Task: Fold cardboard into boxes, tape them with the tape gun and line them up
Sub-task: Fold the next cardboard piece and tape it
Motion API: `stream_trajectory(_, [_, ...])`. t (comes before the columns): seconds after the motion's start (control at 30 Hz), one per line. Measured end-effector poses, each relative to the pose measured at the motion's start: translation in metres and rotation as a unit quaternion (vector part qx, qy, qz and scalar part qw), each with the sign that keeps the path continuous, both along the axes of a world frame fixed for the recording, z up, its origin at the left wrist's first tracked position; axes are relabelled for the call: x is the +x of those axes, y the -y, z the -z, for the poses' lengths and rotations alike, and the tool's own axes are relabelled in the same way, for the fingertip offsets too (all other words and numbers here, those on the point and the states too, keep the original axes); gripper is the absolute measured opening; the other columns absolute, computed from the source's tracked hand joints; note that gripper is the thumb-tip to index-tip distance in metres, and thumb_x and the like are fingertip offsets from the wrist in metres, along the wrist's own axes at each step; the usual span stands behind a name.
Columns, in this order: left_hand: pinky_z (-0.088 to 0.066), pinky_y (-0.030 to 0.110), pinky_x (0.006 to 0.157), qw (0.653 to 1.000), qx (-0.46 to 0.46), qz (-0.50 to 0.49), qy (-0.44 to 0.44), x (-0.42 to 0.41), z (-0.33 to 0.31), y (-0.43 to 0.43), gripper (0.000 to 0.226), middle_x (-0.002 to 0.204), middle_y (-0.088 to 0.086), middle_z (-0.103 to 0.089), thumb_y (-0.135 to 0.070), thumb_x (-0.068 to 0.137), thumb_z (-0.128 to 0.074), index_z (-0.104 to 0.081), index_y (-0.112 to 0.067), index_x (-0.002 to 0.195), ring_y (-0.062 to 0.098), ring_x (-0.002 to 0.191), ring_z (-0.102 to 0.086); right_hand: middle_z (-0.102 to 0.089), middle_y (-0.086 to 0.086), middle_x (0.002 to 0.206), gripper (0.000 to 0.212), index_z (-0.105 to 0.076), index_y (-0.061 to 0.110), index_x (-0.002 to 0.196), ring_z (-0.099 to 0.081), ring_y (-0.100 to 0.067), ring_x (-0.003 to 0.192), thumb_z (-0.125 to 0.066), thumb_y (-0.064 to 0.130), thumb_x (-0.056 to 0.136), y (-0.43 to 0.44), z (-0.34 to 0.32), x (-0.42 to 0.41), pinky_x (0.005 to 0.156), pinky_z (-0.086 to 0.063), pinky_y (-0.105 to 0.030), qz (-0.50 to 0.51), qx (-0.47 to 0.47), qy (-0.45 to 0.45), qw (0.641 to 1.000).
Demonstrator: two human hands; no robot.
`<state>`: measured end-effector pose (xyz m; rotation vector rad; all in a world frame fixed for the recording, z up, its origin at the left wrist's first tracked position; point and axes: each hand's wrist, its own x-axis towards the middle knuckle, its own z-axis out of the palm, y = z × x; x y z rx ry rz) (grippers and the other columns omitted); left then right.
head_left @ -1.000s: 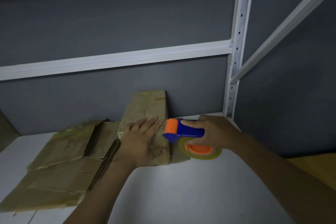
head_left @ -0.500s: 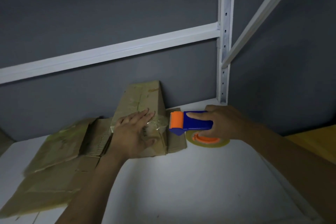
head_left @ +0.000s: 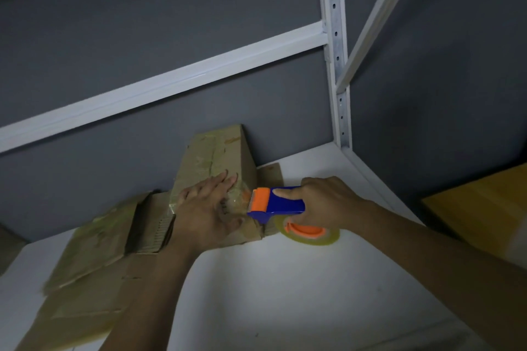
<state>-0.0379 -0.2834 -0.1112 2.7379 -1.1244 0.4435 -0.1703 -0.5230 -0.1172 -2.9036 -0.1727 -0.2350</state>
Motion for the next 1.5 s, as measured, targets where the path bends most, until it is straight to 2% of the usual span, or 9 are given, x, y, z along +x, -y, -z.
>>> stream_trajectory(0.37, [-0.029,0.045,0.106,0.999,0.022,-0.026,0.009,-0.016,-0.010,0.013,0.097,0.154,-0.006,-0.035,-0.070,0.058,-0.041,-0.035,-0.032,0.147,0.025,0.136,-0.039,-0.061,-0.002,0.119,0.058,-0.046,0.036,0.138,-0.059,-0.025,0.104,-0.063,0.040,0.083,-0.035,-0.003,-0.004,0.076,-0.040,-0.026,0.131,0.169,-0.015,0.977])
stream_trajectory(0.5, [-0.025,0.045,0.110,0.999,0.030,-0.029,-0.017,-0.019,-0.016,0.009,0.097,0.157,-0.009,-0.028,-0.063,0.063,-0.060,-0.026,-0.036,0.150,0.024,0.139,-0.034,-0.065,-0.002,0.100,0.037,-0.064,0.028,0.108,-0.060,-0.024,0.084,-0.065,0.044,0.075,-0.038,-0.005,-0.007,0.066,-0.045,-0.026,0.186,0.183,-0.056,0.964])
stream_trajectory(0.67, [-0.019,0.042,0.113,0.998,0.041,-0.027,-0.027,-0.020,-0.018,0.005,0.099,0.159,-0.013,-0.018,-0.057,0.073,-0.070,-0.015,-0.038,0.152,0.020,0.143,-0.026,-0.064,0.005,0.119,0.057,-0.056,0.036,0.130,-0.061,-0.019,0.103,-0.069,0.042,0.075,-0.002,0.004,-0.030,0.074,-0.042,-0.024,0.205,0.260,-0.036,0.943])
stream_trajectory(0.93, [-0.019,0.039,0.114,0.998,0.061,-0.025,0.006,-0.024,-0.017,0.008,0.099,0.160,-0.011,-0.017,-0.056,0.079,-0.066,-0.003,-0.036,0.153,0.020,0.141,-0.026,-0.075,-0.007,0.091,0.028,-0.076,0.015,0.093,-0.070,-0.025,0.090,-0.076,0.022,0.067,0.024,0.052,-0.019,0.090,-0.054,-0.042,0.209,0.560,-0.117,0.793])
stream_trajectory(1.07, [-0.025,0.041,0.111,0.999,0.042,-0.033,0.008,-0.019,-0.014,0.007,0.104,0.153,-0.002,-0.034,-0.052,0.074,-0.072,-0.010,-0.029,0.154,0.025,0.134,-0.037,-0.069,-0.011,0.085,0.020,-0.064,0.016,0.075,-0.067,-0.027,0.085,-0.066,0.035,0.082,0.018,0.058,-0.005,0.062,-0.045,-0.023,0.260,0.364,-0.113,0.887])
stream_trajectory(1.17, [-0.023,0.039,0.111,0.999,0.043,-0.022,0.020,-0.018,-0.012,0.007,0.099,0.156,-0.006,-0.029,-0.053,0.074,-0.071,-0.016,-0.028,0.153,0.022,0.137,-0.034,-0.057,-0.006,0.132,0.028,-0.062,0.023,0.115,-0.053,-0.020,0.119,-0.048,0.038,0.097,-0.014,0.036,0.016,0.094,-0.044,-0.025,0.183,0.327,0.003,0.927])
stream_trajectory(1.23, [-0.022,0.038,0.110,0.999,0.045,-0.012,0.023,-0.017,-0.012,0.007,0.098,0.157,-0.008,-0.026,-0.052,0.074,-0.071,-0.018,-0.028,0.153,0.022,0.138,-0.033,-0.032,0.003,0.153,0.053,-0.031,0.028,0.149,-0.030,-0.018,0.141,-0.034,0.049,0.100,-0.047,0.012,0.029,0.115,-0.025,-0.036,0.106,0.460,-0.017,0.881])
stream_trajectory(1.33, [-0.021,0.038,0.110,0.998,0.059,-0.006,0.025,-0.014,-0.011,0.004,0.099,0.159,-0.008,-0.021,-0.054,0.072,-0.066,-0.016,-0.028,0.154,0.021,0.141,-0.029,-0.020,0.012,0.157,0.063,-0.013,0.043,0.150,-0.023,-0.018,0.143,-0.019,0.066,0.092,-0.095,-0.001,0.045,0.115,-0.023,-0.041,0.076,0.621,-0.074,0.777])
stream_trajectory(1.5, [-0.017,0.035,0.110,0.997,0.068,0.002,0.022,-0.012,-0.012,0.001,0.100,0.161,-0.009,-0.011,-0.044,0.076,-0.070,-0.008,-0.028,0.154,0.018,0.145,-0.020,-0.032,0.008,0.152,0.062,-0.029,0.028,0.148,-0.030,-0.012,0.140,-0.030,0.060,0.095,-0.117,0.023,0.050,0.102,-0.026,-0.024,0.095,0.720,-0.043,0.686])
